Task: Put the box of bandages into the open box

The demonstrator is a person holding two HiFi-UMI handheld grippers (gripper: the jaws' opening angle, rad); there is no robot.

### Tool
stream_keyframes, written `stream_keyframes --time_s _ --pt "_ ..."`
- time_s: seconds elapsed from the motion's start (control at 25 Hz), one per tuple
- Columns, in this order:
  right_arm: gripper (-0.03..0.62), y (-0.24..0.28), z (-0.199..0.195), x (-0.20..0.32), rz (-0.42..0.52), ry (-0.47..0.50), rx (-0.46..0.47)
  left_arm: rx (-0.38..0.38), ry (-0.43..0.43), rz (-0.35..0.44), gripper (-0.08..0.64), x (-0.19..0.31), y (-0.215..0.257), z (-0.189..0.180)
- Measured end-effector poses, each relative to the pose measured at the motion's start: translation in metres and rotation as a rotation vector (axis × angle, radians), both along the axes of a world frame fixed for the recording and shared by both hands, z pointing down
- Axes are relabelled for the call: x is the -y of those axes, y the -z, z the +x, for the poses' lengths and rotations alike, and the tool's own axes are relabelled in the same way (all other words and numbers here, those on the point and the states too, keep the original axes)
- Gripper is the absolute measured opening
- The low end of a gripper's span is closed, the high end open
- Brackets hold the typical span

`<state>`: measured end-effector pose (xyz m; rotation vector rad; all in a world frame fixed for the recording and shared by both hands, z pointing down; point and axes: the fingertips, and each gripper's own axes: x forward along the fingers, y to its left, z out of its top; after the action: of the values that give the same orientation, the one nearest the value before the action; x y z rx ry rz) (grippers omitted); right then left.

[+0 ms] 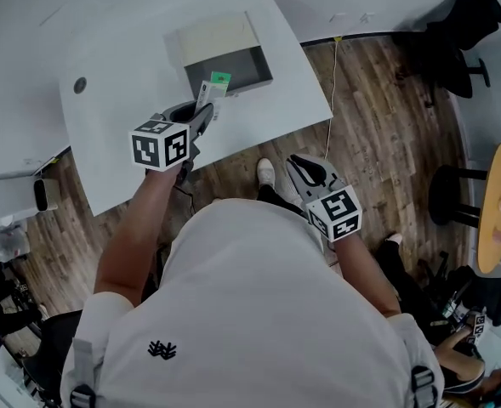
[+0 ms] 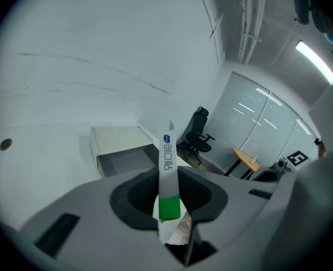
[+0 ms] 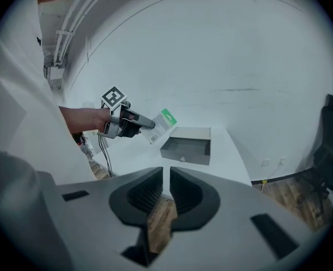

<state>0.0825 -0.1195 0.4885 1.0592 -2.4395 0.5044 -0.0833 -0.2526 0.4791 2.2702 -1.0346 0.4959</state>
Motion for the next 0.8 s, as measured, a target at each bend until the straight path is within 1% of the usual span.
stream_keyframes --time_s 0.44,0.64,0.8 --pt "0.040 -0.008 0.079 0.053 -0.008 -0.012 0.030 0.110 0.039 -0.049 0.092 0.073 -0.031 0.048" --pt "0.040 -0.010 0.110 0.071 -0.005 -0.043 0.052 0.174 0.056 -0.069 0.092 0.098 -0.048 0.058" --pt "0.040 -0.012 0.127 0.082 -0.009 -0.043 0.050 0.217 0.076 -0.089 0.092 0.114 -0.064 0.061"
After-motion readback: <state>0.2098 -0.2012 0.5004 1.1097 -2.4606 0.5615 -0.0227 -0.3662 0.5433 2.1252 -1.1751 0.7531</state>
